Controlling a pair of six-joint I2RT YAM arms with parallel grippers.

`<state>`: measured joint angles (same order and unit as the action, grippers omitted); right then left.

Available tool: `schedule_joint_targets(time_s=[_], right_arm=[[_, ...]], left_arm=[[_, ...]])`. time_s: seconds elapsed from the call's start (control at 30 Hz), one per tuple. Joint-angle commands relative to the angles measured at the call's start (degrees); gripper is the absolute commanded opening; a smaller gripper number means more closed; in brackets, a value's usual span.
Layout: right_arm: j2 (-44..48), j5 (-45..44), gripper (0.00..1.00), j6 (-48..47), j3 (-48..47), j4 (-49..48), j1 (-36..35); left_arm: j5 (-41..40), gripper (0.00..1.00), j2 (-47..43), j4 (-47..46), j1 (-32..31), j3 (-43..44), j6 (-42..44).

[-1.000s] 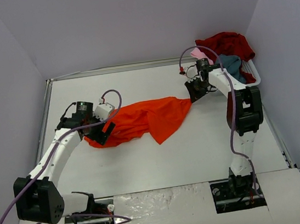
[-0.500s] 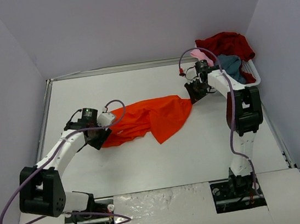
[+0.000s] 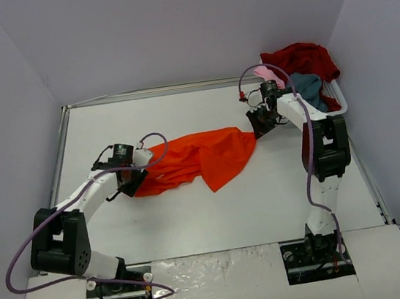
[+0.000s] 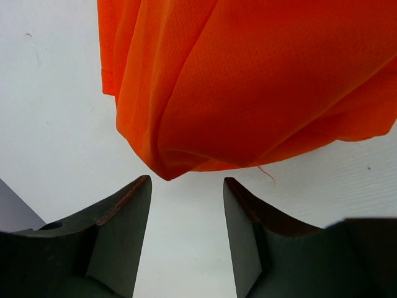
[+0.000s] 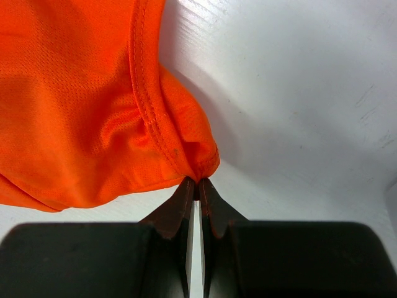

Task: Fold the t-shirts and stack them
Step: Flatten out the tshirt

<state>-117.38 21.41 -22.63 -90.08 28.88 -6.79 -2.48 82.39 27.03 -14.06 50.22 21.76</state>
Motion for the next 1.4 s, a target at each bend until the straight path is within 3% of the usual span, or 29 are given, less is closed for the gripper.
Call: schedule_joint_targets(time_s=[0.0,0.13,0.37,0.6,1.0,1.37], right_arm=[[0.8,-0.4,0.00,0.0,0.5,1.1,-0.2],[0.7,-0.6,0.00,-0.2,0.7,1.0,-0.2],[0.2,-0.8,0.00,-0.3,0.7,1.1,-0.2],[0.1,-1.0,0.00,-0.4,0.8,1.1,-0.2],[2.7,-1.0,0.00,0.0,0.2,1.2,-0.2],[8.2,-5.8,0.00,0.8,-12.4,3.4,-0.2]], left_arm=[[-1.7,0.48,0.2,-2.2,0.5,1.0,-1.5],[-2.1,0.45,1.9,-2.7,0.5,1.4,-1.5],[-2.4,0.29,2.5,-3.8,0.5,2.0,-1.8],[-4.0,0.04,2.1,-4.3,0.5,2.3,-1.6],[-8.6,0.02,-1.8,-5.6,0.7,2.0,-1.9],[-14.3,0.02,-3.1,-0.5,3.3,15.2,-5.4]])
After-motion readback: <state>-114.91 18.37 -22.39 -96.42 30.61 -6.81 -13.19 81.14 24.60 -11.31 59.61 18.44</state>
